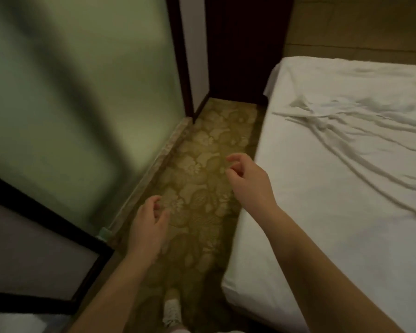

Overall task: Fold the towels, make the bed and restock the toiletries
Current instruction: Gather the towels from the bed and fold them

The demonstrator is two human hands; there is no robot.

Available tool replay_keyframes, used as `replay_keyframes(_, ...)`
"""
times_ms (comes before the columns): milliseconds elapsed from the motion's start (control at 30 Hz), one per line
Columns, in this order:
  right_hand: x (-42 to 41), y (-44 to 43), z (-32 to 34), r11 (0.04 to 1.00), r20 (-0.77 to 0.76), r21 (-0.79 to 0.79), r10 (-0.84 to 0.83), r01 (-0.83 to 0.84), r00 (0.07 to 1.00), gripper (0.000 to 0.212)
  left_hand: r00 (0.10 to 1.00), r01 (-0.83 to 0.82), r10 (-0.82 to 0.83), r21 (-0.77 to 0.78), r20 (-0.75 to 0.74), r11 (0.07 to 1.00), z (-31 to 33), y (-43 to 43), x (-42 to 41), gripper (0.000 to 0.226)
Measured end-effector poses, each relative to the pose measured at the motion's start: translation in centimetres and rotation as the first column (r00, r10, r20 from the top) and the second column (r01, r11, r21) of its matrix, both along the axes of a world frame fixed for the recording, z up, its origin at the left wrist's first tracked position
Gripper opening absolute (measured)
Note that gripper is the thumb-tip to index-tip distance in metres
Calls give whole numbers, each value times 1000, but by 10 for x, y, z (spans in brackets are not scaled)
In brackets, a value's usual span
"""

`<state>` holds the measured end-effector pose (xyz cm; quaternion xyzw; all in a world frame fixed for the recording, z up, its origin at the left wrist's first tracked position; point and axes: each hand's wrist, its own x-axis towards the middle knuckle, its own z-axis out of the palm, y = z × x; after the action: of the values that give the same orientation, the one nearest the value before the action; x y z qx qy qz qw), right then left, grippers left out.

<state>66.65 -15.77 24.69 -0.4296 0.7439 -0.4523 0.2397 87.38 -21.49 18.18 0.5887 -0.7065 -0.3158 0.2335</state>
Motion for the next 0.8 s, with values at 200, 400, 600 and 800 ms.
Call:
replay_keyframes(200, 27, -155, -12, 998, 50, 59, 34, -37, 998, 29, 999, -9, 7, 45, 44, 999, 12, -162, 33, 32)
replay_keyframes(400, -43, -230, -34, 969, 9, 154, -196, 192, 981, 24, 969, 243, -244, -14, -28, 970, 35, -286, -77, 21)
replay_keyframes(600, -156, -297, -69, 884, 43, 184, -444, 430, 895, 23, 824, 563, -563, -17, -67, 826, 27, -376, -250, 24)
replay_keyframes(800, -302, -436, -29, 866, 32, 107, -493, 488, 869, 26, 817, 576, -576, -15, -31, 817, 37, -516, -376, 27)
